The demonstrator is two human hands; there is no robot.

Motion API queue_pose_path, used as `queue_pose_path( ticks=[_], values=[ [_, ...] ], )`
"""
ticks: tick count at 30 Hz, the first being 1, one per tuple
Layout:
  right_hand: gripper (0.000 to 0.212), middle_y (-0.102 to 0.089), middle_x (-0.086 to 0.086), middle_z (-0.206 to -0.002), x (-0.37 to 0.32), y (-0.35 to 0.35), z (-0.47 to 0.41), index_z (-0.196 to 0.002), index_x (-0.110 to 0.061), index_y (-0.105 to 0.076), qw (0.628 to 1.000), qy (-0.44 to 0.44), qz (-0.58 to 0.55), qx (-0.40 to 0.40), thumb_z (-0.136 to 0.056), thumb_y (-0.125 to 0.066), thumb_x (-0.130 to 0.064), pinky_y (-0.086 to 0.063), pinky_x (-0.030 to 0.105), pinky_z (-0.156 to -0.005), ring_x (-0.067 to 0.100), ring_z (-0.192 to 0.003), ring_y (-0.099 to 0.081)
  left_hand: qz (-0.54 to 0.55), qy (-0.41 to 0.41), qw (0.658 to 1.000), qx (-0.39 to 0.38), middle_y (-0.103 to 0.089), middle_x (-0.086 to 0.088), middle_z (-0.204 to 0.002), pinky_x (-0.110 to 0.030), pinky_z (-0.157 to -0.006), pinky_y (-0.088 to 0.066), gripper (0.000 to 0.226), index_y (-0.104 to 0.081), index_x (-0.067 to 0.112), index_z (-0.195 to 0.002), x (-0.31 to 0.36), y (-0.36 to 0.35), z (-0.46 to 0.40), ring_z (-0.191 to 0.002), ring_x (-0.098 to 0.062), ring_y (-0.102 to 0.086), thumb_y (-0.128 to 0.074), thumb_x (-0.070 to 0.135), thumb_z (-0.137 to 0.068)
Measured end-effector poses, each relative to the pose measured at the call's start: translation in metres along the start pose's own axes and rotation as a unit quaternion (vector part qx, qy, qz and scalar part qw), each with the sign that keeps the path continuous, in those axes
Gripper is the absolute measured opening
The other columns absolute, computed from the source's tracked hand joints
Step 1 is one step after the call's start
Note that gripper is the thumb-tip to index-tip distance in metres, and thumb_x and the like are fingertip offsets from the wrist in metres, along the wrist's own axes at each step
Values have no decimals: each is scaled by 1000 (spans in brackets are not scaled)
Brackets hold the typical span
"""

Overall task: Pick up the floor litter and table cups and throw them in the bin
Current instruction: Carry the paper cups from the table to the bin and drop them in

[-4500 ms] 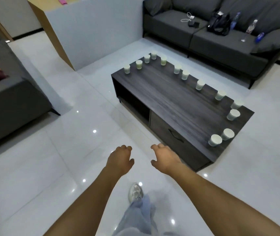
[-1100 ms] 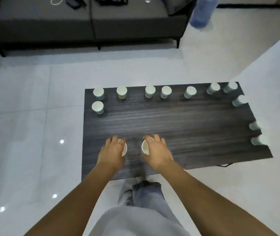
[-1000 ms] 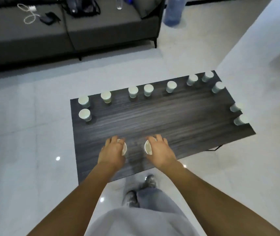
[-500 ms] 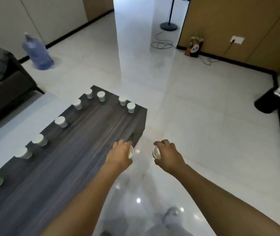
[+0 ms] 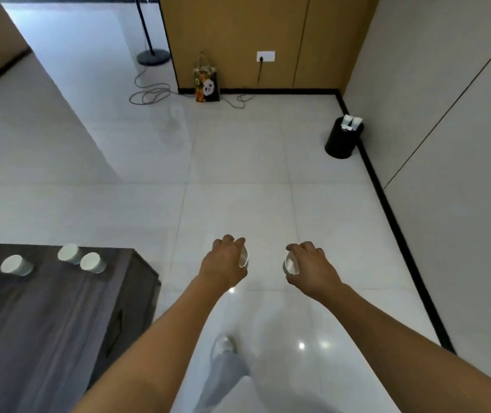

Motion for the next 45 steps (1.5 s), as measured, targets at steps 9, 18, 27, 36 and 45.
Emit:
queue_pose_path(
  ticks=[9,18,27,36,45],
  values=[
    [65,-38,1,-137,88,88,-159,-140,-26,-38,995,-84,-43,37,-81,-66,-25,-48,35,-86,25,-121,-38,-33,-87,995,-31,-38,-4,-140,-36,-93,-45,67,-31,20,-146,86,34,-217,-126,-24,-36,-61,30,-88],
    [65,-38,3,-136,166,200,-303,-142,-25,-38,981,-155,-79,85,-83,-67,-25,-49,37,-89,27,-121,-39,-63,-163,984,-41,-38,-3,-140,-37,-93,-46,69,-32,16,-144,194,90,-419,-126,-23,-37,-65,29,-84],
    [66,-38,2,-138,295,297,-462,-143,-25,-37,976,-184,-87,81,-83,-67,-25,-48,36,-93,25,-123,-38,-71,-174,980,-61,-39,-4,-140,-38,-94,-46,66,-33,16,-143,312,92,-611,-126,-24,-37,-64,28,-85],
    [65,-36,2,-139,386,406,-623,-142,-26,-36,981,-175,-73,51,-85,-66,-25,-49,38,-93,25,-124,-36,-54,-162,984,-59,-41,-3,-138,-35,-94,-47,68,-33,17,-143,411,123,-786,-123,-22,-40,-65,30,-84],
    [66,-39,5,-138,447,468,-817,-141,-24,-38,978,-181,-92,47,-83,-69,-26,-47,37,-96,27,-121,-40,-79,-161,981,-76,-40,-4,-139,-37,-94,-47,70,-32,16,-143,460,162,-1002,-125,-24,-38,-65,27,-83]
  ],
)
Point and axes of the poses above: each hand's wrist, its own z-axis away from the middle knuckle, its own y-axis out of the back of the hand, x = y × z, the point moved 4 cm from there along -z, towards the middle knuckle
